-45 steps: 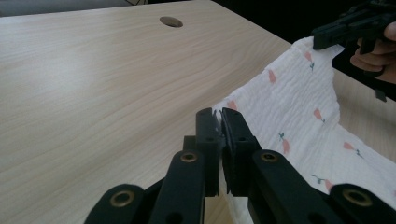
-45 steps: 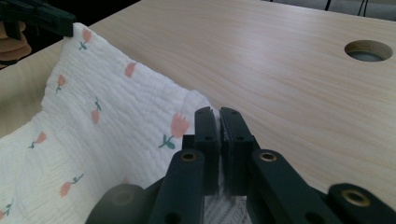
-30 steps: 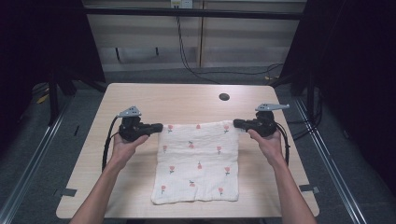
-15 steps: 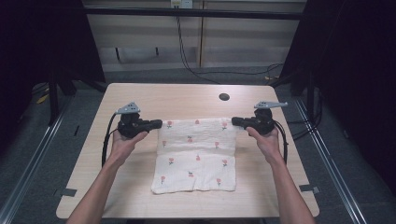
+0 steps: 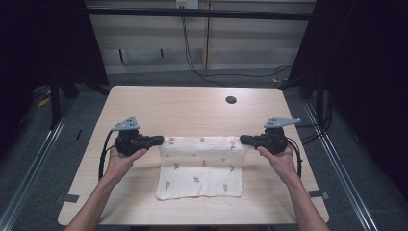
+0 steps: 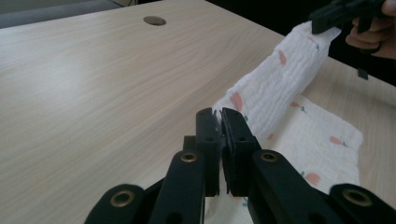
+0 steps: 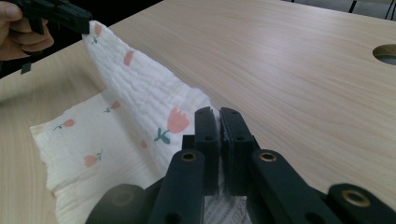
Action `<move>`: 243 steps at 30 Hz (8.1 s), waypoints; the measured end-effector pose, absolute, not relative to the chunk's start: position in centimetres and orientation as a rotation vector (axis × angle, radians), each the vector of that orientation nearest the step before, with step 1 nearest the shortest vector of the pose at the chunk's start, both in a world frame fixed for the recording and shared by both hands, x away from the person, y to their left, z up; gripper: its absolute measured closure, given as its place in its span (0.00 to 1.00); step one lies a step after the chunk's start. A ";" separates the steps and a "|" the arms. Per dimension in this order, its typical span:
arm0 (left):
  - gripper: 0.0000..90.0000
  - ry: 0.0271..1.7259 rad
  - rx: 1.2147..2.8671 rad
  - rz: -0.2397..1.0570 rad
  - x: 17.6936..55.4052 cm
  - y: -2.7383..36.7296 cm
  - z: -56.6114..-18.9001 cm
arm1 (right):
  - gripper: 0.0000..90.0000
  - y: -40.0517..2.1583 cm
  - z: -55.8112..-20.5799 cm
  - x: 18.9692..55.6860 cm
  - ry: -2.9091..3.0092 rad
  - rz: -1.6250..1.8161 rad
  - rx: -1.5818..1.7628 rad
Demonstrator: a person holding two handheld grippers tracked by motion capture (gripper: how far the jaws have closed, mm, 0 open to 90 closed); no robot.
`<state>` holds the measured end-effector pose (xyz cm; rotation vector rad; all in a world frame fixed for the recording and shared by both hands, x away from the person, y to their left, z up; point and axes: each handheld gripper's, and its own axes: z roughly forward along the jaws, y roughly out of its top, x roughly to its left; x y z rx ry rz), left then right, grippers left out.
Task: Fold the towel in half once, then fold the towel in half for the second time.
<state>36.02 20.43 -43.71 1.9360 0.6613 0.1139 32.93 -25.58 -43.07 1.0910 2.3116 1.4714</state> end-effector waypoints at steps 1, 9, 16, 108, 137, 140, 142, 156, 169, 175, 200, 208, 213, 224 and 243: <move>0.96 0.661 1.936 0.114 36.0 20.4 -43.7 | 0.96 -25.6 -43.1 32.9 2.312 1.471 1.091; 0.96 0.613 1.966 0.120 33.9 20.4 -43.4 | 0.96 -26.0 -42.4 31.2 2.301 1.498 1.052; 0.96 0.615 1.997 0.049 32.8 21.1 -44.6 | 0.95 -25.7 -43.4 29.3 2.389 1.462 1.032; 0.67 0.669 2.125 0.005 33.9 17.0 -46.6 | 0.66 -21.7 -46.6 24.5 2.540 1.232 1.058; 0.60 0.667 2.137 0.018 36.2 17.1 -47.3 | 0.66 -4.9 -46.4 26.2 2.851 1.352 0.631; 0.59 0.663 2.141 0.025 36.2 17.1 -47.2 | 0.66 -3.9 -46.6 26.3 2.861 1.356 0.608; 0.58 0.669 2.134 0.024 36.2 17.1 -47.3 | 0.66 -3.1 -46.7 26.4 2.875 1.357 0.603; 0.54 0.723 2.175 0.042 36.6 18.1 -48.2 | 0.64 -1.4 -48.1 26.4 2.918 1.328 0.570; 0.52 0.750 2.197 0.045 36.7 18.0 -48.9 | 0.65 -1.4 -49.1 25.7 2.914 1.205 0.538; 0.51 0.763 2.193 0.042 36.6 18.1 -49.1 | 0.69 -1.2 -49.5 25.2 2.877 1.173 0.486; 0.53 0.696 2.244 0.002 36.3 16.7 -49.9 | 0.92 -1.9 -50.0 25.1 2.794 1.218 0.561; 0.75 0.609 2.282 0.009 35.3 15.5 -49.8 | 0.92 -2.0 -50.1 25.2 2.800 1.232 0.577; 0.92 0.578 2.314 0.007 34.9 15.1 -49.6 | 0.93 -1.9 -50.0 25.1 2.793 1.218 0.577; 0.95 0.616 2.216 -0.072 35.3 16.3 -48.9 | 0.94 -2.0 -50.0 25.3 2.809 1.239 0.640; 0.95 0.651 2.169 -0.082 35.5 17.6 -46.8 | 0.94 -2.0 -47.7 25.5 2.787 1.357 0.659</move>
